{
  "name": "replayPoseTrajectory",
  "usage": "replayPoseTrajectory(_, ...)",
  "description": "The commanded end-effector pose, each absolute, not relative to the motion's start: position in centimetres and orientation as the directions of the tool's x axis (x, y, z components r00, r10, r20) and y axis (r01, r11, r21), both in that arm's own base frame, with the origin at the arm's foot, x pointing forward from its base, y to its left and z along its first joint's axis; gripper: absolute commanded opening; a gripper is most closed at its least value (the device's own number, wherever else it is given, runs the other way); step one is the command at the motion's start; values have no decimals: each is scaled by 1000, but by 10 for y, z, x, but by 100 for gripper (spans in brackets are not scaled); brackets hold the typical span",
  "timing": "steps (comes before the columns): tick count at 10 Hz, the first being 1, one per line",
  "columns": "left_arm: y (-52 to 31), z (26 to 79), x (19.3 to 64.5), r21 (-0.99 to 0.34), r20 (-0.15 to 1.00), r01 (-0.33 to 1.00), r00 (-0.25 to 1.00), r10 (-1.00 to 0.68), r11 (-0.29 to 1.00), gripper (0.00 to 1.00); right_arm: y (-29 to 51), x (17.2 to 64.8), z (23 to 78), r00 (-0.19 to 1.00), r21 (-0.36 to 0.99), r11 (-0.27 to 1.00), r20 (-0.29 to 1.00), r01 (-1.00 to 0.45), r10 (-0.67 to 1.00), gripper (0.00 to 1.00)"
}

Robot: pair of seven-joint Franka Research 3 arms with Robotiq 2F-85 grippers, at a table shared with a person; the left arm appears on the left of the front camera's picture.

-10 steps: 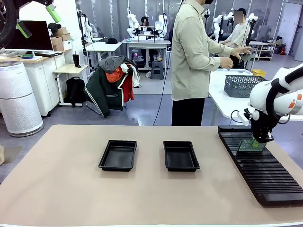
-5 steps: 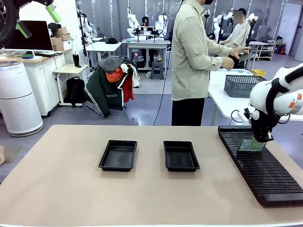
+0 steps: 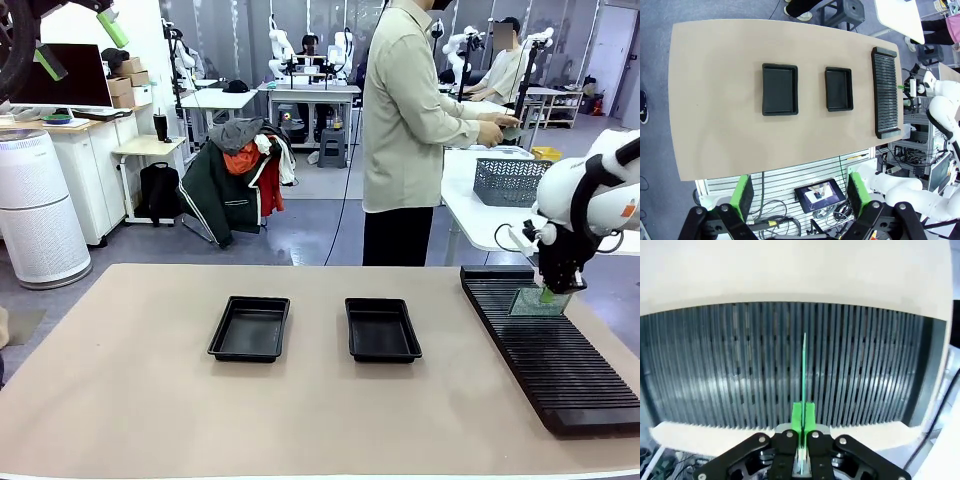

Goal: Inspect and transfer BCBs to ESD trays.
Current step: Pick up the Blank PCB from the PCB Rack and place it in the left ESD tray.

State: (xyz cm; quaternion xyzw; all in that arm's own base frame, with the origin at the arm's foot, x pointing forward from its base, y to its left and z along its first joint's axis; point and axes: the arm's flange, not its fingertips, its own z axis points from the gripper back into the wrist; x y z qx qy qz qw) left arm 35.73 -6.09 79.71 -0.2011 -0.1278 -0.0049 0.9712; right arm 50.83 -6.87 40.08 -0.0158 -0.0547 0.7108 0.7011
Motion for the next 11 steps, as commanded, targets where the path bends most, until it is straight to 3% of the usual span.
replayPoseTrajectory(1, -61, 797, 356, -402, 252, 62, 967, 45, 914, 100, -78, 498, 450, -27, -55, -24, 58, -998, 998, 0)
replayPoseTrajectory(5, -61, 797, 356, -402, 252, 62, 967, 45, 914, 100, -89, 466, 564, 5, -49, 7, 44, -999, 999, 0)
replayPoseTrajectory(7, -61, 797, 356, -402, 252, 62, 967, 45, 914, 100, -90, 452, 620, -41, -71, -34, 99, -997, 994, 0)
replayPoseTrajectory(11, -61, 797, 356, -402, 252, 62, 967, 45, 914, 100, -88, 438, 678, -26, -56, -21, 99, -998, 995, 0)
